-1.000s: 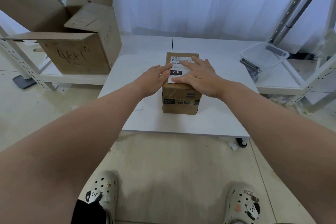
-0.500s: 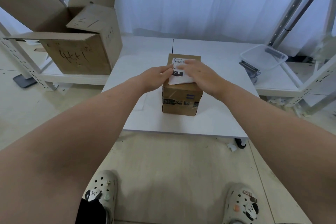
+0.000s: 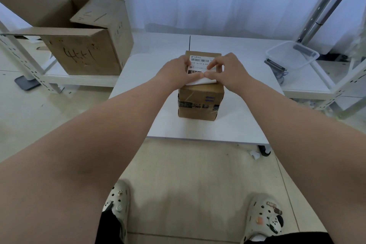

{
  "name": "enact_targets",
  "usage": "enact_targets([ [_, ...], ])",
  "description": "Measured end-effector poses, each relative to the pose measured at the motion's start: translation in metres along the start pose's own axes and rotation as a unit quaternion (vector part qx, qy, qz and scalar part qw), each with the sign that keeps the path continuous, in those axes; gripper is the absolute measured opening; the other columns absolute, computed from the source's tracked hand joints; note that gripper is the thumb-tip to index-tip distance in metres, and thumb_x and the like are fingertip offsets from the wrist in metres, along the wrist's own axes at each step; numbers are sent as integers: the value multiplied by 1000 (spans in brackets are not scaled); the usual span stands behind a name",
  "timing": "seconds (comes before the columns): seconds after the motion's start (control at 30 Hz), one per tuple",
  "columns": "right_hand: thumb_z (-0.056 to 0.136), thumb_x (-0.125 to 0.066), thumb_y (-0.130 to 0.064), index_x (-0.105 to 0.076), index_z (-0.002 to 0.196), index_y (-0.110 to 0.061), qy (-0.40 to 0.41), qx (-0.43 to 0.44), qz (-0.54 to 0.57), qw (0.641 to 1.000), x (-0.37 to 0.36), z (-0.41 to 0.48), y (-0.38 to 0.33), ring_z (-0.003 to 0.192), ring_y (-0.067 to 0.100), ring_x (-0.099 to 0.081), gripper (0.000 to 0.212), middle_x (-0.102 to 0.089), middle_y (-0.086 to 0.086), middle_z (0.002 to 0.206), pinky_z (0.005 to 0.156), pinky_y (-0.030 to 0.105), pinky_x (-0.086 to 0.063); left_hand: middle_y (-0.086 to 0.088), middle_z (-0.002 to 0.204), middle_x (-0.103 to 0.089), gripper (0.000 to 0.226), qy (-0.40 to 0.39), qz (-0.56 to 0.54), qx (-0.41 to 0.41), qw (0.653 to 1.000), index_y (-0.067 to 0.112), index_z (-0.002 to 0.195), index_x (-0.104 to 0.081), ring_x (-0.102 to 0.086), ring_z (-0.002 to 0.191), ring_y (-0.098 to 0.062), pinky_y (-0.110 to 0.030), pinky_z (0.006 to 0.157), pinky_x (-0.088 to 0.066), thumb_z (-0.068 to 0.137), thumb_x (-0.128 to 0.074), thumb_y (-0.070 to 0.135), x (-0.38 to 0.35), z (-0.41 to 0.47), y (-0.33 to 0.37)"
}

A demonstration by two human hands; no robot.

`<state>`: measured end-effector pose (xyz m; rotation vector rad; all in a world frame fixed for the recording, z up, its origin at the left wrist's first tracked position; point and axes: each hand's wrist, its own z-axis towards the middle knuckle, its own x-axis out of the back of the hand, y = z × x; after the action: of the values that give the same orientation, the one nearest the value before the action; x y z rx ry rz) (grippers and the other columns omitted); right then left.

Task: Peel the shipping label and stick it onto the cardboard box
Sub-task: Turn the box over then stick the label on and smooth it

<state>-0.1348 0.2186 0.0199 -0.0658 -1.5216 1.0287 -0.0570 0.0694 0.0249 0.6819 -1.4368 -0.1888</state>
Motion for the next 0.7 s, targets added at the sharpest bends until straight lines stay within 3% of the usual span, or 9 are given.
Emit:
enact_targets([
  [0.17,85,-67,-36,-58,122,-20,-64,8,-13,998,7,-3,6,122,26,-42,41,-35,8,135,95,27,-42,-4,137,-49,70,-49,-33,-4,998,19,137,-35,-48,98,-19,-28,78,-41,83,-60,55,2,-9,-3],
  [0.37,84,-67,-41,-52,130,-23,-107,-3,-18,994,11,-9,6,126,29,-40,51,-28,5,142,106,38,-42,-5,141,-46,79,-84,-23,15,996,24,144,-26,-52,114,-28,-39,97,-46,81,-60,59,2,-12,-6],
  [0.7,83,-66,-44,-43,138,-25,-140,-7,-27,990,14,-11,7,130,31,-35,62,-23,3,146,106,37,-40,-7,142,-44,85,-106,-6,30,994,29,147,-19,-51,118,-32,-46,103,-42,79,-58,63,-2,-11,-10],
])
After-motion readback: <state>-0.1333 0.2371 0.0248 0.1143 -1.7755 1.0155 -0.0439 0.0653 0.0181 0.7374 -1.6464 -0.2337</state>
